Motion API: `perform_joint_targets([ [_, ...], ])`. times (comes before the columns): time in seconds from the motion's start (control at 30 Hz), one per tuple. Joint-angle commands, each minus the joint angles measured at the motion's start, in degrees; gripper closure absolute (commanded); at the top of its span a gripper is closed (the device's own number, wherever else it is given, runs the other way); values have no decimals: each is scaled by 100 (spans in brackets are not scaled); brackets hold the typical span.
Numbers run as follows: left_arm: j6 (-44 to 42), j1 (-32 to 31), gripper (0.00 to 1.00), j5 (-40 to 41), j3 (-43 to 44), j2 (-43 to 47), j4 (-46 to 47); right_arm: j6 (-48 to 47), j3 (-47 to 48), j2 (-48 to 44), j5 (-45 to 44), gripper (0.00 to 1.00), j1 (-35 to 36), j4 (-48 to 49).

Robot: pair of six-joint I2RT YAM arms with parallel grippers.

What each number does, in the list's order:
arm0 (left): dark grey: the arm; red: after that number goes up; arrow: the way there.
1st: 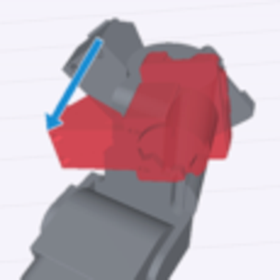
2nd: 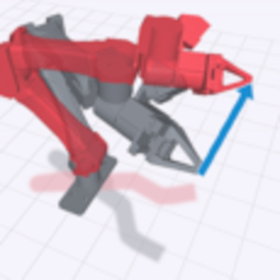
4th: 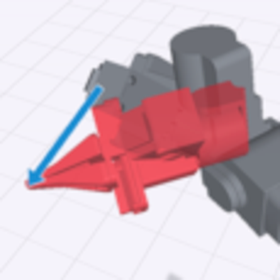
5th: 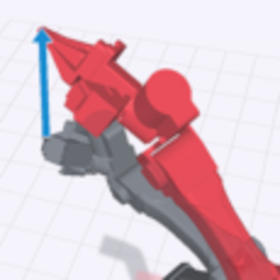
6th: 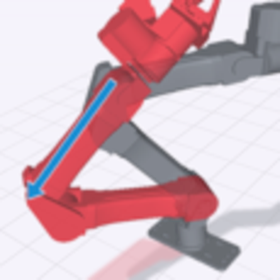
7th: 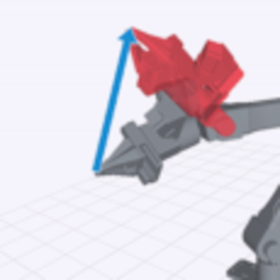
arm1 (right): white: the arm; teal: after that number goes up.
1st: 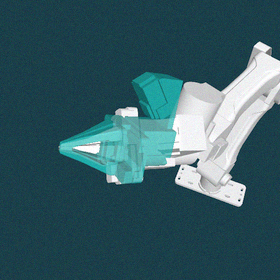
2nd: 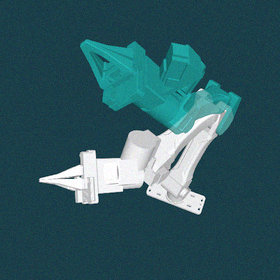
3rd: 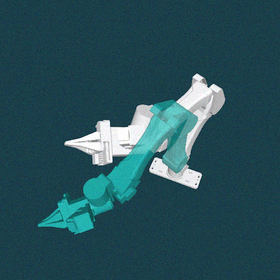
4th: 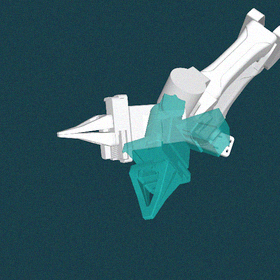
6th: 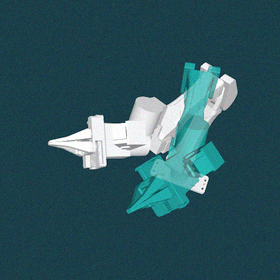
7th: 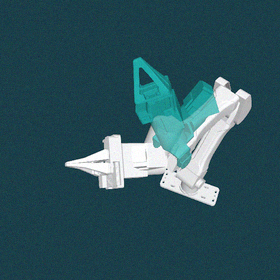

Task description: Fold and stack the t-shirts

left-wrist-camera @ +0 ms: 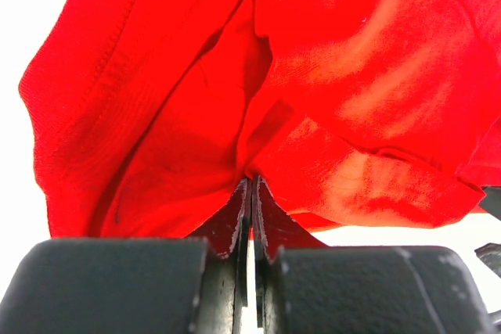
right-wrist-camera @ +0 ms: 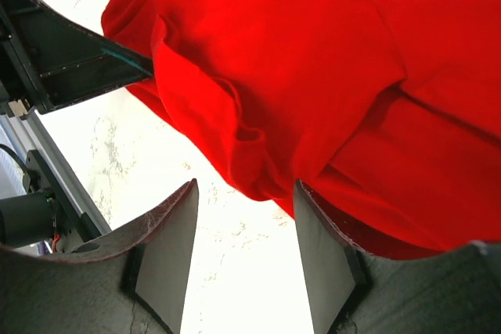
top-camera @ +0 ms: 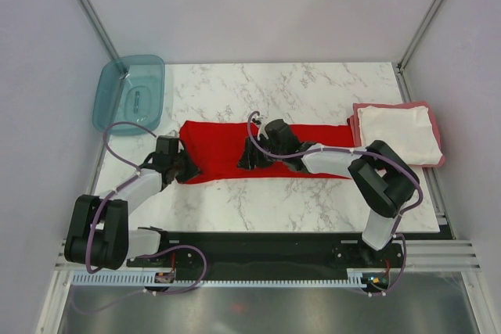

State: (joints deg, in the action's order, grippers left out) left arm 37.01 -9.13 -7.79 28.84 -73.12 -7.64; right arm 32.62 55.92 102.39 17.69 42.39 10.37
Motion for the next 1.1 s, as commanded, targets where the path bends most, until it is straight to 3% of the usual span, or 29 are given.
perform_joint_targets([
  [0.0, -63, -19, 94, -12, 131, 96, 52, -142, 42, -114, -73, 40, 85, 150],
  [0.17, -63, -10, 94, -29, 113, 131, 87, -177, 244, 202, -38, 44, 155, 53],
  [0.23, -63, -19, 94, -21, 113, 123, 87, -160, 314, 281, -47, 50, 155, 9],
  [0.3, -63, -19, 95, -3, 113, 131, 87, -55, 340, 387, -143, 62, 155, -123],
  [0.47, -19, -19, 94, 94, 104, 167, 34, 148, 402, 677, 6, 75, 85, -237],
  [0.5, -19, -10, 94, 120, 96, 167, 17, 183, 402, 677, 50, 83, 68, -255],
  [0.63, -19, -10, 94, 111, 104, 167, 8, 297, 376, 502, 50, 97, -46, -500],
  [0.93, 43, -10, 94, 462, 210, 105, -273, 218, 1017, 1203, -152, 97, -100, -1440],
  [1.03, 104, -19, 94, 551, 210, 123, -335, 157, 1053, 1118, -240, 79, -108, -1529],
  [1.07, 104, -19, 89, 533, 210, 149, -335, 139, 983, 1021, -353, 70, -108, -1538],
])
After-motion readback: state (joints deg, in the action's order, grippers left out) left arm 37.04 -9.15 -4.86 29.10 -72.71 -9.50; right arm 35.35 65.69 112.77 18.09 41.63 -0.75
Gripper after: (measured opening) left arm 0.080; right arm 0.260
